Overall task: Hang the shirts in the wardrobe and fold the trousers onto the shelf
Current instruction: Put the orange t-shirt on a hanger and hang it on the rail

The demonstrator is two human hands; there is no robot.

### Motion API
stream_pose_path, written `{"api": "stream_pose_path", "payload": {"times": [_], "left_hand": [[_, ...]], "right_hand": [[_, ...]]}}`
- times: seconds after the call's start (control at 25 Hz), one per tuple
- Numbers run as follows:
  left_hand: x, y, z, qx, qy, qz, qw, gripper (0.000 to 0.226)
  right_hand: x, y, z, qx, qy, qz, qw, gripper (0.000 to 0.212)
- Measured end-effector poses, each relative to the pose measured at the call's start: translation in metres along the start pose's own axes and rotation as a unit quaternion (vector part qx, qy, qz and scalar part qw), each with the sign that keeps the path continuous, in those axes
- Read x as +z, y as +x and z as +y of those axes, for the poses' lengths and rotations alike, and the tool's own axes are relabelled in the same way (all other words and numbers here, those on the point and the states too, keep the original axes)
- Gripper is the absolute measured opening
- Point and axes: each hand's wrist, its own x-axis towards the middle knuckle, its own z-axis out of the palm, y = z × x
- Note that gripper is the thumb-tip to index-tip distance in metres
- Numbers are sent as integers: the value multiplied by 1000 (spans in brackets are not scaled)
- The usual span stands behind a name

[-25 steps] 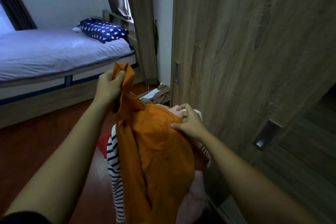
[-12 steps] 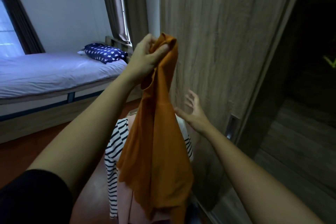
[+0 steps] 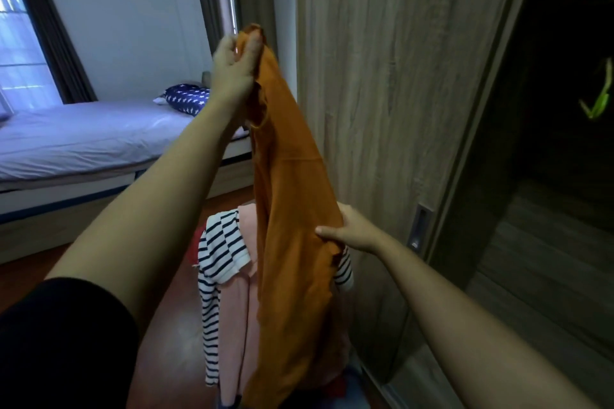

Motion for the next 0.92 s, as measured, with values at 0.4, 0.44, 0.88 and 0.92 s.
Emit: {"api": "stream_pose_path", "payload": {"times": [0.4,0.44,0.88,0.92], "left_hand": [[-55,-16,-77,-79,455,125,878,47],[-38,-24,-76,-39,432,41,900,51],[39,-61,-70,-100,8,-289,952,18],[33,-57,-74,-90,17,-269,959,20]], "right_hand": [[-73,5,-34,-63,-79,143,985,19],[-73,10,-45,-92,-114,120,982,20],[-108,-46,-18,96,-215,10,972,36],[-115,-55,-4,99,-224,27,969,28]]}}
